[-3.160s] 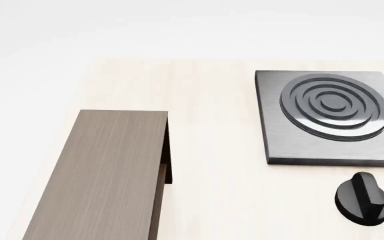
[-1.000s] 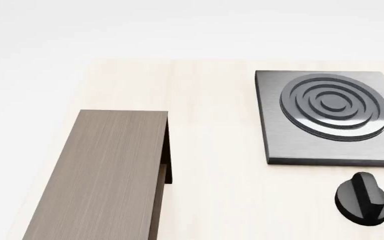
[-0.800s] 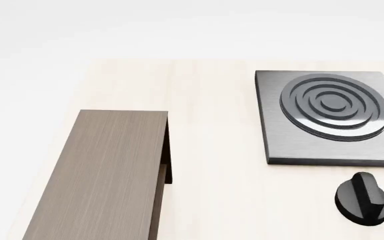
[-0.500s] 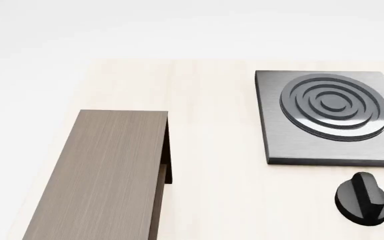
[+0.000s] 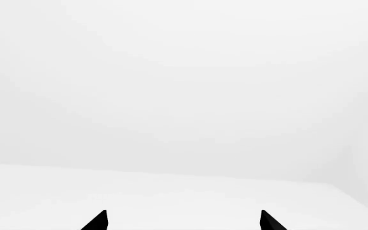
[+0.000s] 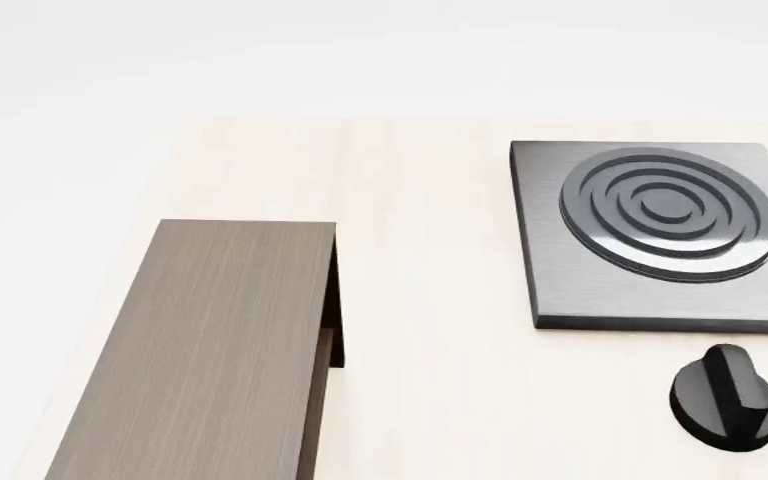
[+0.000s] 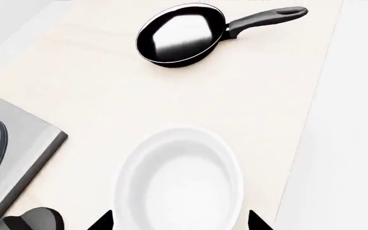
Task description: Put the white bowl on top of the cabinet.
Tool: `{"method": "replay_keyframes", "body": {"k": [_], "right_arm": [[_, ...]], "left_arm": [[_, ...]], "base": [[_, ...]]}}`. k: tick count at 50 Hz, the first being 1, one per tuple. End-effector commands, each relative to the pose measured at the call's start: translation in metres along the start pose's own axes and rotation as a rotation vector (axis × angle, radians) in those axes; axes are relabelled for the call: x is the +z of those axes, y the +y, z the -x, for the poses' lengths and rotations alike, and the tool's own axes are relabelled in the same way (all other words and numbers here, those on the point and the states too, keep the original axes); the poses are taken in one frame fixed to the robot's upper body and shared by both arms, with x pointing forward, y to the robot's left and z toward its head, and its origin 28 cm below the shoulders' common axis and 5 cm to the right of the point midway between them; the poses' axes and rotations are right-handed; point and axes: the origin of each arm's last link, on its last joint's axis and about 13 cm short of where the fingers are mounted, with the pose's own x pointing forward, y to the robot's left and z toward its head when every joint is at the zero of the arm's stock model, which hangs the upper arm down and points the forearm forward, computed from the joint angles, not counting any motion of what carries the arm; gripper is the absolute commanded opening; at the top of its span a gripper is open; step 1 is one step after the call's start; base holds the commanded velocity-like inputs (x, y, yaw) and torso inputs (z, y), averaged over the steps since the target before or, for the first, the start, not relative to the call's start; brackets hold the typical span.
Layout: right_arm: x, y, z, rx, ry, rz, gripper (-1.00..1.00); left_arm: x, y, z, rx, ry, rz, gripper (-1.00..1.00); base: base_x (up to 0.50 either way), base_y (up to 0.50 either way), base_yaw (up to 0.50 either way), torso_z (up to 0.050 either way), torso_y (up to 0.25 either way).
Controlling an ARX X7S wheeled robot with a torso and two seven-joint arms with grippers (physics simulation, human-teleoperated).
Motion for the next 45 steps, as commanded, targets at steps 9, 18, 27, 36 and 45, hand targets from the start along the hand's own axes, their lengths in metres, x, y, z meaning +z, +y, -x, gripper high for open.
{"method": "replay_keyframes", "body": {"k": [9, 18, 27, 36, 45], "right_arm": [[0.002, -0.001, -0.009, -0.008, -0.023, -0.038, 1.0], [0.005, 0.004, -0.018, -0.038, -0.017, -0.039, 1.0], [0.004, -0.003, -0.028, -0.099, -0.013, -0.086, 1.0], [-0.001, -0.01, -0.04, -0.137, 0.002, -0.127, 1.0], [-0.006, -0.009, -0.049, -0.15, 0.024, -0.118, 1.0]], "left_arm": [[-0.005, -0.002, 0.006, -0.07, -0.01, -0.044, 1.0], [-0.006, -0.004, 0.006, -0.073, -0.007, -0.054, 1.0], [-0.008, -0.005, 0.006, -0.076, -0.002, -0.057, 1.0], [-0.009, -0.007, 0.005, -0.08, -0.001, -0.063, 1.0], [-0.01, -0.009, 0.005, -0.086, 0.005, -0.064, 1.0]], "base": [[0.0, 0.0, 0.0, 0.0, 0.0], [0.0, 0.0, 0.0, 0.0, 0.0], [0.0, 0.0, 0.0, 0.0, 0.0], [0.0, 0.0, 0.0, 0.0, 0.0], [0.0, 0.0, 0.0, 0.0, 0.0]]}}
